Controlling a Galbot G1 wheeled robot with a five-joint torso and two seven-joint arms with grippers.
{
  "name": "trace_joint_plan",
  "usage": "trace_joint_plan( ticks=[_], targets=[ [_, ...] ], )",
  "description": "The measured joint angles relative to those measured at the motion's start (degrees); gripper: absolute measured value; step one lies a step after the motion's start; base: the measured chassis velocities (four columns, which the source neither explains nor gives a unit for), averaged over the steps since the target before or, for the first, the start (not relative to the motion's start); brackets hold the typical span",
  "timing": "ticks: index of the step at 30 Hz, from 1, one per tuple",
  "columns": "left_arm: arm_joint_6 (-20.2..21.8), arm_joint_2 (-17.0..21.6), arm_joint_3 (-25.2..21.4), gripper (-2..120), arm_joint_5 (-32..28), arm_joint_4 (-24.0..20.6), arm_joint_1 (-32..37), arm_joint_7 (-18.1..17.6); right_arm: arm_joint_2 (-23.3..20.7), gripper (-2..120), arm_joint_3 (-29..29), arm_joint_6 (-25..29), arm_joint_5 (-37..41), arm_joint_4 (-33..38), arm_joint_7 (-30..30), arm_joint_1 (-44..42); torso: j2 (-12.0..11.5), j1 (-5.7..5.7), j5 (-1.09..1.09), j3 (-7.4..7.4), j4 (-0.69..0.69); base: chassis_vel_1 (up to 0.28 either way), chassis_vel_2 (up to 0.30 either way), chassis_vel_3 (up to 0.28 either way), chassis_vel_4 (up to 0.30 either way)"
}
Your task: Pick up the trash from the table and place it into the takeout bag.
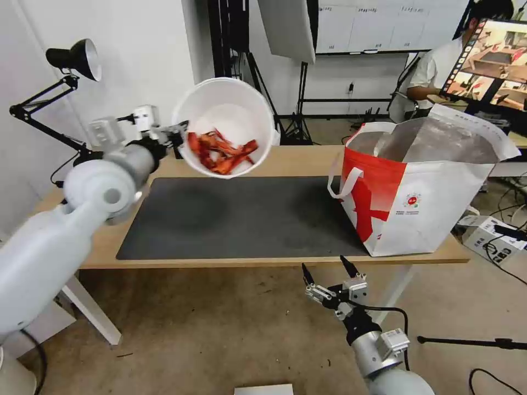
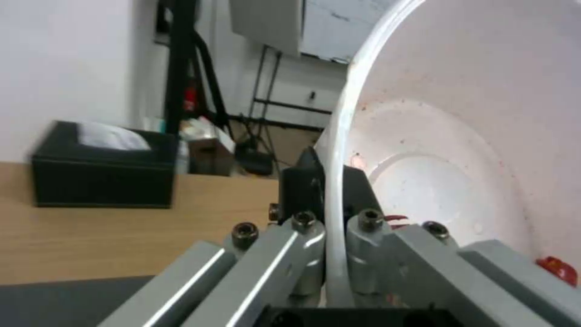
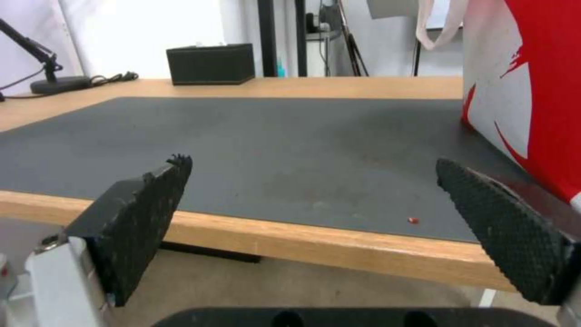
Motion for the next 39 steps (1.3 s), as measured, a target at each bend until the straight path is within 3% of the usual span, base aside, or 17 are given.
trace_joint_plan(
  ticks=[7,18,26,30,39],
  targets=[
    [1.05,-9.76,7.31,0,-2.94,7.86,-9.89,-2.92,0.0,100,0.0,0.0,0.0,0.0,0.0,0.0,0.0,0.0,-0.01,0.0,0.0,0.0,0.0,0.0,0.0],
    [1.44,-22.4,11.89,0,-3.91,16.27,-19.93,-5.49,0.0,100,0.0,0.0,0.0,0.0,0.0,0.0,0.0,0.0,0.0,0.0,0.0,0.0,0.0,0.0,0.0],
    [1.4,-27.06,14.92,0,-4.15,19.43,-22.76,-6.95,0.0,100,0.0,0.0,0.0,0.0,0.0,0.0,0.0,0.0,0.0,0.0,0.0,0.0,0.0,0.0,0.0],
    [0.96,-33.52,17.76,0,-3.86,24.95,-26.36,-10.19,0.0,100,0.0,0.0,0.0,0.0,0.0,0.0,0.0,0.0,0.0,-0.01,-0.01,0.0,0.0,0.0,0.0],
    [-1.28,-42.81,20.8,0,0.94,33.73,-29.22,-12.47,0.0,100,0.0,0.0,0.0,0.0,0.0,0.0,0.0,0.0,0.01,-0.01,-0.02,0.0,0.0,0.0,0.0]
  ],
)
